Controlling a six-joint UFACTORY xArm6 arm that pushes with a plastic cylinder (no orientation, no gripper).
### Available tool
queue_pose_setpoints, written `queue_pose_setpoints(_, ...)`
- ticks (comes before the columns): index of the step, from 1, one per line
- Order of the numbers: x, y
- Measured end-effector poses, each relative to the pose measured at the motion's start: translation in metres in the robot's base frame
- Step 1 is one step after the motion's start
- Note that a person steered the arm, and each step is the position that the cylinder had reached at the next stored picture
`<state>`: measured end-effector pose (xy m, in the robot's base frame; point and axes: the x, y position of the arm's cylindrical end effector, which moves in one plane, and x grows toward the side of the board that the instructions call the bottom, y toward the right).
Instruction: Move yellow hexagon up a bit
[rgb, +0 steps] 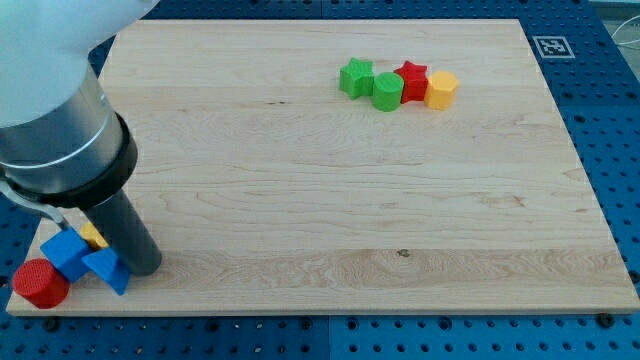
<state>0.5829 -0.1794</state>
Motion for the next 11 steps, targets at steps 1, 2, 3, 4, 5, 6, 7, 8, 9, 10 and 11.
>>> queue_pose_setpoints(1, 0.0, -0.005)
queue_pose_setpoints(2, 0.0, -0.009)
queue_pose_setpoints(3, 0.0, -0.008)
queue_pose_setpoints(4, -0.008, 0.014)
queue_pose_setpoints(5, -0.022, 0.039)
queue_pose_setpoints(6, -0.039, 0.053)
queue_pose_setpoints(7, -0.06, 0.064)
queue_pose_setpoints(8, -0.067, 0.067)
queue_pose_setpoints(9, -0.081, 0.072)
queue_pose_setpoints(10, -0.082, 0.072)
queue_pose_setpoints(11, -0.083, 0.074)
